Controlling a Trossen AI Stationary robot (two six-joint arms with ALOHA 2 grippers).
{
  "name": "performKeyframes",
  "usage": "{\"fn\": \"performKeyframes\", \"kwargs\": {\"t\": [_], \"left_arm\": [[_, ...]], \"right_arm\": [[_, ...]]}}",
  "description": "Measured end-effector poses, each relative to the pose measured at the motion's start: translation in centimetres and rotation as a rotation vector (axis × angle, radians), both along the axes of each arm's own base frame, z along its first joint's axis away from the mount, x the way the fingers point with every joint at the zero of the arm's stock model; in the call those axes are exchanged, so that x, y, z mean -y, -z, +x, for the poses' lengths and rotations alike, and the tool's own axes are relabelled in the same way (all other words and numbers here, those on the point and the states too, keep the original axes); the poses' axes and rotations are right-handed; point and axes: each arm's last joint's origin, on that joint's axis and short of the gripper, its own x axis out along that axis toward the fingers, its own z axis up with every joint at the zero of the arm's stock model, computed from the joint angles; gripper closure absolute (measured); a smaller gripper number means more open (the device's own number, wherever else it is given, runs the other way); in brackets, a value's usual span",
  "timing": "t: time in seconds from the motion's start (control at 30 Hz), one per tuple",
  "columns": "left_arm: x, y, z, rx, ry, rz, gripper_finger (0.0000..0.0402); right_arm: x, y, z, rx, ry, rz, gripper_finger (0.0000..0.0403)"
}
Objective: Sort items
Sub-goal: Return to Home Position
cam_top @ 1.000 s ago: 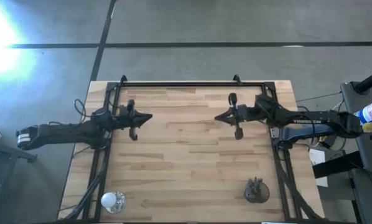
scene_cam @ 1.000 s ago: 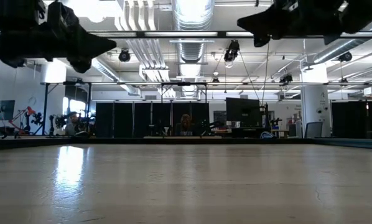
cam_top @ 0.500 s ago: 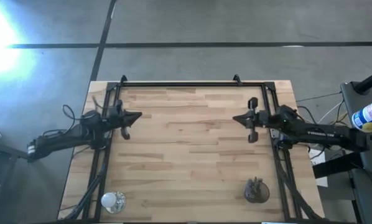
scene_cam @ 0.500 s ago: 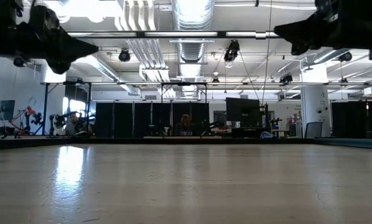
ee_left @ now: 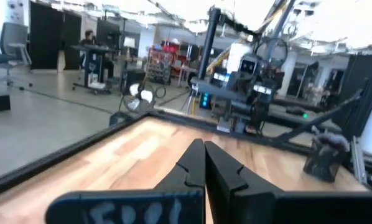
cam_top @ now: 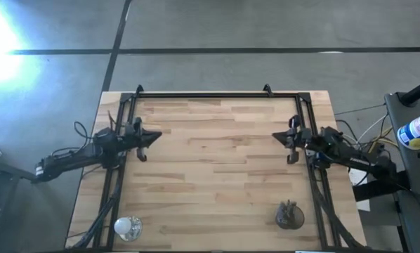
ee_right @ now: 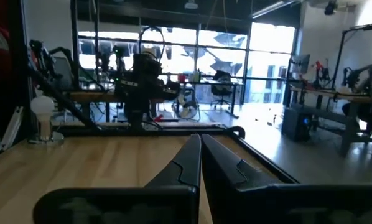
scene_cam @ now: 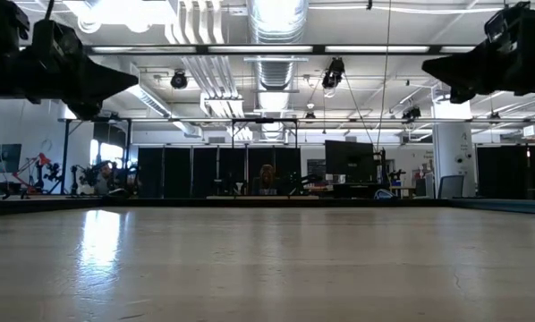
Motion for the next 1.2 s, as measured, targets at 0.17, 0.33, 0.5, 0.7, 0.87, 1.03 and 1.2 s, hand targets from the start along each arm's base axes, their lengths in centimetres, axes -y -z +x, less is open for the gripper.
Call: {"fn": "performKeyframes", "kwargs": {"t": [0.17, 0.33, 0.5, 0.7, 0.87, 1.03, 1.2], "left_arm": [[-0.1, 0.4, 0.0, -0.039, -0.042, 0.0, 0.0402], [-0.4, 1.1, 0.1, -0.109, -0.14, -0.028, 0.0402], [-0.5, 1.2, 0.1, -0.13, -0.15, -0.015, 0.0402], [-0.5, 1.2, 0.2, -0.109, -0.146, -0.087, 0.0402], [-0.5, 1.2, 0.2, -0.106, -0.148, -0.09, 0.0402], [-0.5, 1.2, 0.2, -0.105, -0.15, -0.09, 0.0402], [-0.5, 1.1, 0.2, -0.104, -0.15, -0.091, 0.0402]], "right_arm": [[0.2, 0.4, -0.1, -0.033, 0.068, 0.024, 0.0395], [0.5, 1.4, 0.2, -0.125, 0.146, 0.106, 0.0395], [0.6, 1.6, 0.3, -0.15, 0.162, 0.134, 0.0394], [0.6, 1.8, 0.4, -0.176, 0.164, 0.111, 0.0394], [0.6, 1.8, 0.5, -0.18, 0.164, 0.112, 0.0394], [0.6, 1.8, 0.5, -0.18, 0.164, 0.112, 0.0394], [0.6, 1.8, 0.5, -0.18, 0.164, 0.112, 0.0394]]}}
